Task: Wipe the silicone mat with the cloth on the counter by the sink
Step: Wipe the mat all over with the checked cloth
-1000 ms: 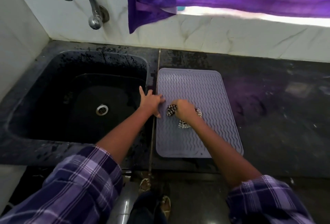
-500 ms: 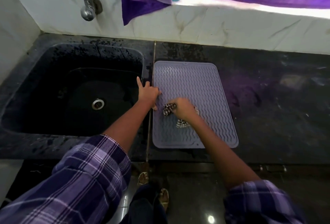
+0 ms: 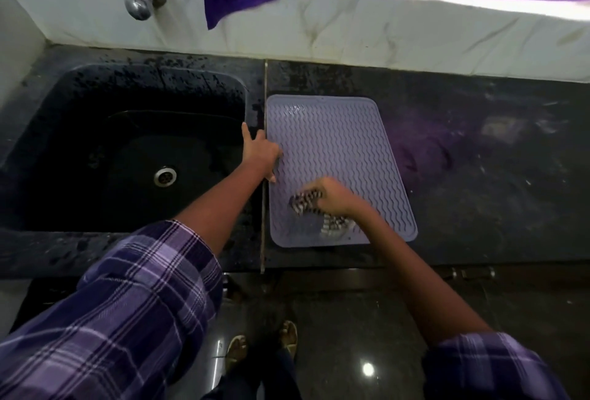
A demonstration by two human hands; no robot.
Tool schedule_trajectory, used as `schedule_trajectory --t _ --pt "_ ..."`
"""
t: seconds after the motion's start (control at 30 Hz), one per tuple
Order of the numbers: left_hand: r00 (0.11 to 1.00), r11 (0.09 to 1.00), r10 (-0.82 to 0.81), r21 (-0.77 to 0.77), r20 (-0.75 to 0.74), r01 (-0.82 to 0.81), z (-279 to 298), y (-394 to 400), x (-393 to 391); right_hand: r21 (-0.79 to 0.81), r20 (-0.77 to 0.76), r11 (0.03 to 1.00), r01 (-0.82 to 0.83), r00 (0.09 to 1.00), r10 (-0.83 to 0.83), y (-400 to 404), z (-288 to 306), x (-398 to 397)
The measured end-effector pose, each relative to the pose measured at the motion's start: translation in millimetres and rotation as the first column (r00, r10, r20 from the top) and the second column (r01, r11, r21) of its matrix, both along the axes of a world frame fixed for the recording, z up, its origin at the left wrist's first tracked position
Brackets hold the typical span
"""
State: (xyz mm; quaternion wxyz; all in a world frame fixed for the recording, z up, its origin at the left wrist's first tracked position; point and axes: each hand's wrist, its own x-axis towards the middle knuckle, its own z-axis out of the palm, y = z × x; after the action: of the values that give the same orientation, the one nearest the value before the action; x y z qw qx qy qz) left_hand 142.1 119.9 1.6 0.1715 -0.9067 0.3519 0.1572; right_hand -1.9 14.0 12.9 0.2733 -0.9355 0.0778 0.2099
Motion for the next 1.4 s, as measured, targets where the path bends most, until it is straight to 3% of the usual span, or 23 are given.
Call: schedule_trajectory --t 0.07,0.23,0.4,0.57,0.67,0.73,0.87,1.0,1.1,1.2,1.3,1.4 --pt "1.0 1.0 -0.003 -0.01 0.0 0.003 3.0 -1.0 -13.4 -0.072 0.092 0.997 0.0 0.996 0.007 10.3 0.5 7.2" --pt "0.999 0.999 -0.023 0.021 -0.049 0.024 -7.6 2.6 -40.0 -0.211 0.052 0.973 -0.092 0.993 0.106 36.9 -18.5 -29.6" --pt "0.998 0.998 -0.053 0.04 -0.025 0.054 -8.5 5.8 -42.8 -0.131 -0.17 0.982 -0.137 0.979 0.114 22.2 -1.3 -58.7" --pt "0.997 0.999 -0.047 0.008 -0.053 0.048 -7.6 8.2 -44.4 -0.201 0.074 0.965 0.167 0.985 -0.155 11.6 5.5 -32.7" --pt "0.998 0.998 -0.05 0.022 -0.042 0.051 -6.4 6.2 -44.4 -0.229 0.132 0.956 0.181 0.979 -0.154 32.9 -12.8 -50.9" --pt "0.998 0.998 -0.049 0.037 -0.042 0.051 -6.0 6.0 -44.8 -0.217 0.067 0.96 0.174 0.984 -0.163 36.7 -12.7 -68.9" --pt "0.998 0.998 -0.049 0.039 -0.034 0.05 -4.4 7.1 -47.4 -0.301 -0.139 0.953 0.032 0.987 -0.077 25.7 9.3 -71.1" --pt "0.998 0.997 -0.064 0.052 -0.018 0.064 -1.0 7.3 -50.0 -0.411 0.081 0.912 -0.021 0.995 0.06 54.1 9.4 -43.3" --pt "0.997 0.996 -0.071 0.053 -0.028 0.073 -1.4 6.6 -49.1 -0.444 0.058 0.888 -0.122 0.985 0.164 62.3 -6.5 -63.5" --pt "0.997 0.997 -0.061 0.042 -0.049 0.063 -2.9 9.0 -47.2 -0.515 0.063 0.856 0.053 0.998 -0.024 39.6 -11.8 -87.3" --pt "0.997 0.998 -0.062 0.027 -0.054 0.063 -3.1 12.0 -49.1 -0.732 -0.055 0.665 0.15 0.959 -0.277 31.4 -1.4 -92.6" --pt "0.997 0.997 -0.07 0.042 -0.044 0.072 -3.1 11.4 -48.7 -0.711 -0.058 0.682 0.172 0.952 -0.301 22.3 4.6 -89.7"
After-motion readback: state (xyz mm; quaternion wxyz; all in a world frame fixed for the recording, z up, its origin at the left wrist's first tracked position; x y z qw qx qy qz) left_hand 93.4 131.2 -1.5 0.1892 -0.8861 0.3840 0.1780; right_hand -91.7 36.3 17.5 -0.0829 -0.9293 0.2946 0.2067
